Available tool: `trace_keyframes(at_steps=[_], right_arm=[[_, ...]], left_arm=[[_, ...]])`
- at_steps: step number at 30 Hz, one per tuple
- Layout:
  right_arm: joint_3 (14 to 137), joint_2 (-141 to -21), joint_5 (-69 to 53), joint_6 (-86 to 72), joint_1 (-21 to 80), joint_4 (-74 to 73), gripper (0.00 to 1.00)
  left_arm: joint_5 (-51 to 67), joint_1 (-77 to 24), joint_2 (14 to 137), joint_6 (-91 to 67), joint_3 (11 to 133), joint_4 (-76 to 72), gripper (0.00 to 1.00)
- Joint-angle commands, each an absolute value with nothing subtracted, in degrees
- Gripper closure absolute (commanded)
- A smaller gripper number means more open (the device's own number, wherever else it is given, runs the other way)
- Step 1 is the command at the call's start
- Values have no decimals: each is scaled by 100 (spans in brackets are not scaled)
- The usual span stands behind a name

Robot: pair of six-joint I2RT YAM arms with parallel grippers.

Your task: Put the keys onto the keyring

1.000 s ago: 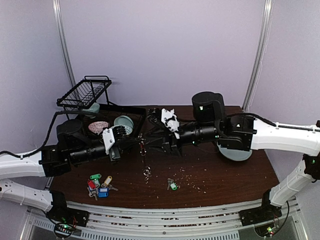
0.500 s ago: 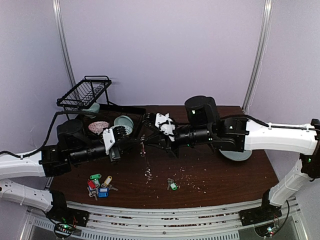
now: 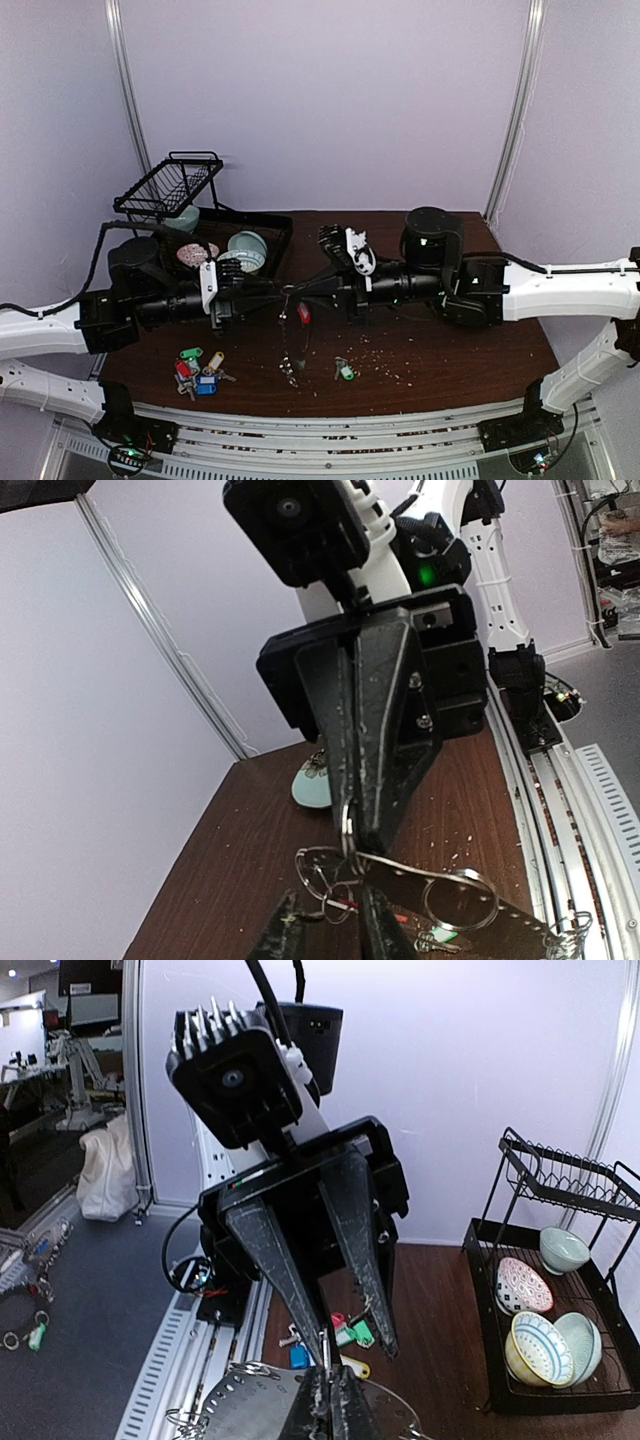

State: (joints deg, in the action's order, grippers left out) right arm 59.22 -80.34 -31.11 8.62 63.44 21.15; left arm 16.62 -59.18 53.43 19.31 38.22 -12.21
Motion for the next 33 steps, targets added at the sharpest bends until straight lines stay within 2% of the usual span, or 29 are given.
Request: trace_keyframes(at_steps=[1, 7, 12, 26, 30, 33], right_arm=[[5751, -8129, -3145, 201, 6531, 3667, 100], [5739, -8138, -2865, 221, 6551, 3723, 100], [5796, -8186, -2901, 253, 6567, 3659, 100], [5903, -8227, -3040, 396, 6602, 3468, 100], [5924, -8201, -3052, 469, 6606, 3415, 100], [5962, -8199, -3072, 507, 6603, 3313, 100]], left_arm=[[2247, -5880, 5299, 1682, 3836, -1663, 80], [2562, -5882, 5060, 1633, 3699, -1926, 80], [2546, -5880, 4987, 1429, 3602, -2217, 86], [2185, -5880, 5154, 1334, 3674, -2170, 86], [2063, -5880, 5200, 1354, 3690, -2111, 81], [2007, -5884, 5191, 1373, 3701, -2088, 91]])
